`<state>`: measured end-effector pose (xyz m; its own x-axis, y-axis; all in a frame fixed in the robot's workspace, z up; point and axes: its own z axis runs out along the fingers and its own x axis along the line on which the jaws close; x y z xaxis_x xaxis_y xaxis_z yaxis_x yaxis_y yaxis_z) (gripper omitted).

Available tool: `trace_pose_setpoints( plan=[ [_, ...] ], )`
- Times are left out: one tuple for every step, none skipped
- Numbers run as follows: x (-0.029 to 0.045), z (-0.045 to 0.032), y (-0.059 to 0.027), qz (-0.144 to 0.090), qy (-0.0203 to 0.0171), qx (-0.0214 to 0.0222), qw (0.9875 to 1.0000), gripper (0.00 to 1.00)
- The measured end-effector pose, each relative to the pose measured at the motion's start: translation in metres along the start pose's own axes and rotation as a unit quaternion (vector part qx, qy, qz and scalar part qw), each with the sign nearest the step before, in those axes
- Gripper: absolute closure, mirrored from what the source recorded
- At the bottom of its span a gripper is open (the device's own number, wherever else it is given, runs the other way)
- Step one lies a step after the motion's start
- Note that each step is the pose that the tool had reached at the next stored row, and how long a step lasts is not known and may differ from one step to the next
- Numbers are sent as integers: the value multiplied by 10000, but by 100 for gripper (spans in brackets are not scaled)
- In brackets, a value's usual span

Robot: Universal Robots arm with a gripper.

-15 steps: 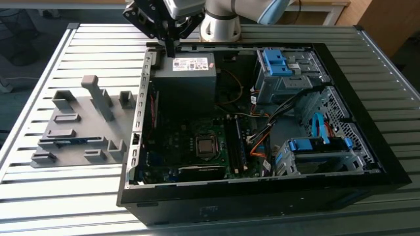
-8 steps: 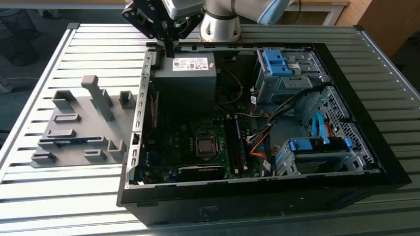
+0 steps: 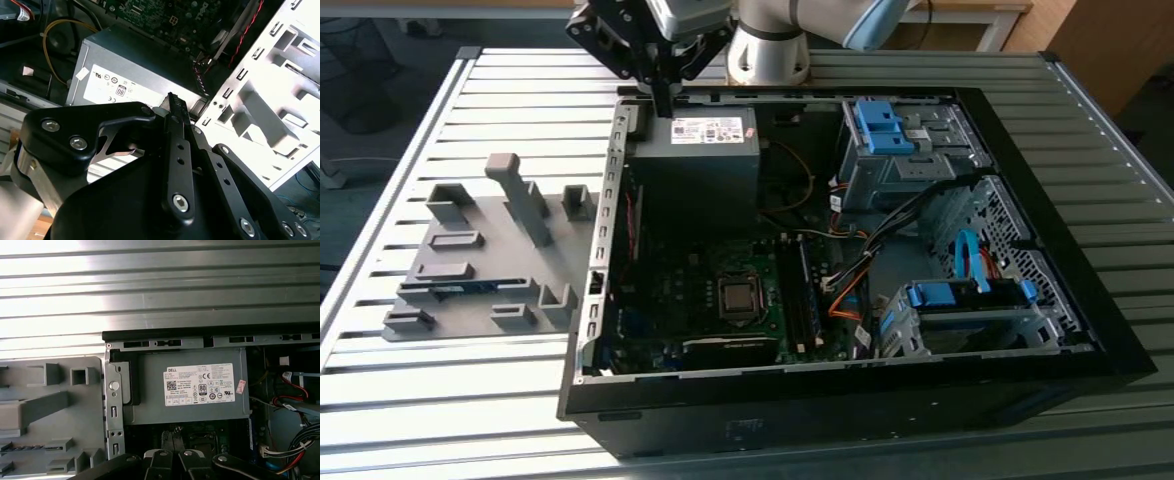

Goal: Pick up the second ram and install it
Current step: 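Reach for the second ram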

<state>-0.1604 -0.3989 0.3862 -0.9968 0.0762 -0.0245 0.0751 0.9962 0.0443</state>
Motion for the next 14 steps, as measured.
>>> trace_pose_setpoints(
  plan=[
    [2, 1, 0, 0, 0, 0, 10000, 89],
    [4, 1, 0, 0, 0, 0, 10000, 89],
    [5, 2, 0, 0, 0, 0, 10000, 89],
    [7, 2, 0, 0, 0, 0, 10000, 89],
    [9, 3, -1, 0, 0, 0, 10000, 89],
    [11, 3, -1, 0, 0, 0, 10000, 89],
    [13, 4, -1, 0, 0, 0, 10000, 89],
    [15, 4, -1, 0, 0, 0, 10000, 89],
    [17, 5, -1, 0, 0, 0, 10000, 89],
    [19, 5, -2, 0, 0, 0, 10000, 89],
    [21, 6, -2, 0, 0, 0, 10000, 89],
    [24, 6, -2, 0, 0, 0, 10000, 89],
    [26, 7, -2, 0, 0, 0, 10000, 89],
    [29, 7, -3, 0, 0, 0, 10000, 89]
  ],
)
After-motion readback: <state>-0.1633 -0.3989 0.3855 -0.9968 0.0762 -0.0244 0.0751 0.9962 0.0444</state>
